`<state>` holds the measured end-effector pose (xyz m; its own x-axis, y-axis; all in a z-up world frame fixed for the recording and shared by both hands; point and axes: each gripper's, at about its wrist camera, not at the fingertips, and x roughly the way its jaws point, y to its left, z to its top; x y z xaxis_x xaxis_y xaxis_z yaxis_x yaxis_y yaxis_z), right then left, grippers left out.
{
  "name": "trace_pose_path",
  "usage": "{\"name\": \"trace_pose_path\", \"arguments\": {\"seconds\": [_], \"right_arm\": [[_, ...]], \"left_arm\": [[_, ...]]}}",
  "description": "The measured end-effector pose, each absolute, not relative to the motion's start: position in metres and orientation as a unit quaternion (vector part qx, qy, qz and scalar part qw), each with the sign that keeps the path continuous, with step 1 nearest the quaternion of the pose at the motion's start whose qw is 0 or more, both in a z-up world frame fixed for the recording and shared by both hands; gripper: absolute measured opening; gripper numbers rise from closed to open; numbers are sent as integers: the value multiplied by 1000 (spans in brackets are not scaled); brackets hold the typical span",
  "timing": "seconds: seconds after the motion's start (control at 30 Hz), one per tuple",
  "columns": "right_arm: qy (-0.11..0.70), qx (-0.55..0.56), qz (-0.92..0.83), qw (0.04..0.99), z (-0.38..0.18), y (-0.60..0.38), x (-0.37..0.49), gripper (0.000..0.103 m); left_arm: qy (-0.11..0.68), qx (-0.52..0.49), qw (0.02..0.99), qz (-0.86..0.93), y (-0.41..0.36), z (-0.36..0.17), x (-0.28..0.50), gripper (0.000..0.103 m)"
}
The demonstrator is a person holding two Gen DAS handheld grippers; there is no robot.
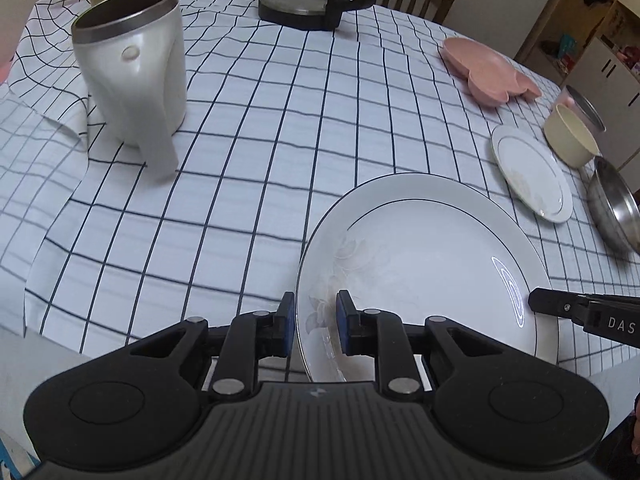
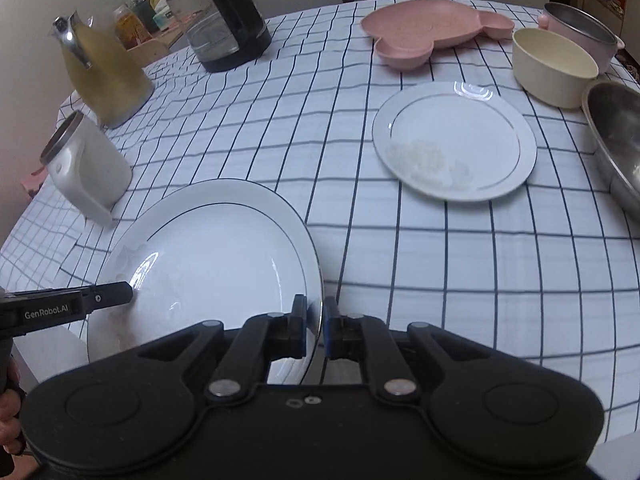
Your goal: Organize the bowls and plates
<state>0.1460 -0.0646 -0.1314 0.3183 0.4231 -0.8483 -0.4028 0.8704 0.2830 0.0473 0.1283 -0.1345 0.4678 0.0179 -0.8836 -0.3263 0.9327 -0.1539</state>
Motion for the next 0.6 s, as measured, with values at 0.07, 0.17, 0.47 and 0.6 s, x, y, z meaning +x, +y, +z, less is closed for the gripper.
{"name": "trace_pose_path", "arguments": {"seconds": [0.07, 0.17, 0.47, 0.6], "right_arm": [[530, 8, 254, 809, -136, -64, 139, 9], [533, 3, 255, 807, -143, -61, 132, 9], [531, -8, 254, 809, -150, -55, 123, 9], [533, -1, 247, 809, -150, -55, 125, 9]], "left_arm": [[507, -151, 843, 103, 130, -139, 42, 20], [512, -148, 840, 106, 129, -145, 36, 20], [514, -137, 841, 103, 130, -154, 32, 20], [514, -137, 841, 97, 132, -155, 32, 20]]}}
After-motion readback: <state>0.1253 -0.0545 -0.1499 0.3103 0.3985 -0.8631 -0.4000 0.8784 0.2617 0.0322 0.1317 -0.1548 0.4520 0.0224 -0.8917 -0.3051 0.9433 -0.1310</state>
